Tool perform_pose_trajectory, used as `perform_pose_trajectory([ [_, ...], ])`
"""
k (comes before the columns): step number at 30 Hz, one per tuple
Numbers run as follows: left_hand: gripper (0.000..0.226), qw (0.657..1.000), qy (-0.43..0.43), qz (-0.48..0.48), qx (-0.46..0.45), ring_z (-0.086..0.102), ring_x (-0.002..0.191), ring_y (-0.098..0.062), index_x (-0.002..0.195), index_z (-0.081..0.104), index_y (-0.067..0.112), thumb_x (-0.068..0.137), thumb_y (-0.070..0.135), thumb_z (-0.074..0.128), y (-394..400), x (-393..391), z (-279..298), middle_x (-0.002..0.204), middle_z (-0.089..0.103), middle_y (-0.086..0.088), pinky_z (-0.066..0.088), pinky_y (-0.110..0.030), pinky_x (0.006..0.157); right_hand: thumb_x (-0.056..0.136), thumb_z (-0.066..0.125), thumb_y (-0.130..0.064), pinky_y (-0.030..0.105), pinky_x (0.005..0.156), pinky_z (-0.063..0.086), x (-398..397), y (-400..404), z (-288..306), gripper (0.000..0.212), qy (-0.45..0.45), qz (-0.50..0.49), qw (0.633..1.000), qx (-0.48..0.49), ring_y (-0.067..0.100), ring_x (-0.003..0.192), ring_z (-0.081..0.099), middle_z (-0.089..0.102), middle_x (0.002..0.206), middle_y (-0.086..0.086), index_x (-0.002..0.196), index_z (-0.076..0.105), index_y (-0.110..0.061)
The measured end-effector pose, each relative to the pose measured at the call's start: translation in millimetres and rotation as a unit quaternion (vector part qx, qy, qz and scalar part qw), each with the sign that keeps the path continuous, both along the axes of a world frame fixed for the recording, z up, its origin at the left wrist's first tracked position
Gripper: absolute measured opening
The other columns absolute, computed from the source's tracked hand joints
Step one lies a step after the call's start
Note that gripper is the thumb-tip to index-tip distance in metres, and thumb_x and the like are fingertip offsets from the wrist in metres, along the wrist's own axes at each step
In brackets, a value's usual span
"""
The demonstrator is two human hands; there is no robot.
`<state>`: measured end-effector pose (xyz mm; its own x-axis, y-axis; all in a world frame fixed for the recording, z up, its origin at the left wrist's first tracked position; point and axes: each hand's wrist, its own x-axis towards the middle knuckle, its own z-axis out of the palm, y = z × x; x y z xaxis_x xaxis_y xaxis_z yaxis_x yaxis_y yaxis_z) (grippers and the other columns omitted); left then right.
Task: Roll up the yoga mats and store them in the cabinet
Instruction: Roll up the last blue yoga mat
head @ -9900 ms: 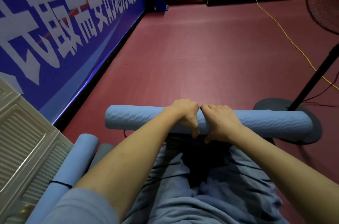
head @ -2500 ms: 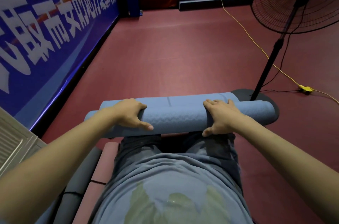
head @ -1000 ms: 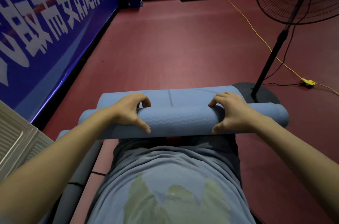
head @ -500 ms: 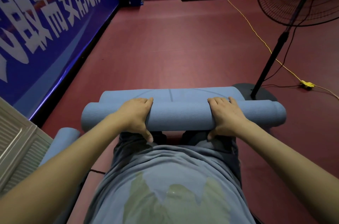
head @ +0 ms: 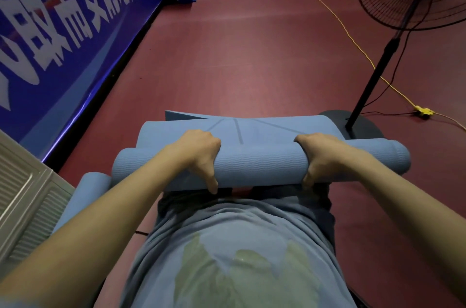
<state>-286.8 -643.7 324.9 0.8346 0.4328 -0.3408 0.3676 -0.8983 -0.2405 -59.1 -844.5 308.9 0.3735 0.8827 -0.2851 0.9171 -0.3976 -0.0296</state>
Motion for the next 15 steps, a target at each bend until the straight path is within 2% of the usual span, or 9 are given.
perform_pose_trajectory([
  [5, 0.087, 0.999, 0.019, 0.011, -0.035, 0.062, 0.072, -0.022, 0.091, 0.064, 0.018, 0.035, 0.081, 0.083, -7, -7, -2, 0.081, 0.065, 0.000, 0.050, -0.033, 0.061, 0.028, 0.086, -0.064, 0.043, 0.074, 0.059, -3, -9, 1, 0.095, 0.041, -0.012, 0.998, -0.053, 0.019, 0.086, 0.061, 0.057, 0.101, -0.006, 0.109, 0.051, -0.029],
  [9, 0.086, 0.996, 0.053, 0.018, -0.069, 0.062, 0.073, -0.020, 0.089, 0.064, 0.018, 0.034, 0.082, 0.084, -15, -9, -2, 0.083, 0.065, 0.002, 0.053, -0.033, 0.064, 0.028, 0.086, -0.066, 0.042, 0.084, 0.057, -3, -18, -3, 0.097, 0.089, -0.009, 0.992, -0.093, 0.017, 0.096, 0.061, 0.059, 0.107, -0.010, 0.112, 0.049, -0.032],
  [13, 0.086, 0.996, 0.043, 0.019, -0.077, 0.062, 0.076, -0.019, 0.091, 0.063, 0.021, 0.035, 0.082, 0.083, -15, -10, -4, 0.085, 0.065, 0.004, 0.055, -0.034, 0.068, 0.034, 0.087, -0.067, 0.039, 0.087, 0.055, -4, -22, -8, 0.095, 0.100, -0.003, 0.993, -0.060, 0.014, 0.098, 0.060, 0.059, 0.111, -0.014, 0.114, 0.048, -0.033],
  [15, 0.084, 0.995, 0.021, 0.027, -0.097, 0.063, 0.080, -0.017, 0.094, 0.063, 0.026, 0.034, 0.082, 0.083, -9, -10, -5, 0.089, 0.065, 0.007, 0.056, -0.034, 0.071, 0.042, 0.087, -0.065, 0.036, 0.092, 0.050, -4, -25, -9, 0.098, 0.095, 0.007, 0.995, -0.016, 0.014, 0.107, 0.057, 0.054, 0.119, -0.018, 0.125, 0.044, -0.035],
])
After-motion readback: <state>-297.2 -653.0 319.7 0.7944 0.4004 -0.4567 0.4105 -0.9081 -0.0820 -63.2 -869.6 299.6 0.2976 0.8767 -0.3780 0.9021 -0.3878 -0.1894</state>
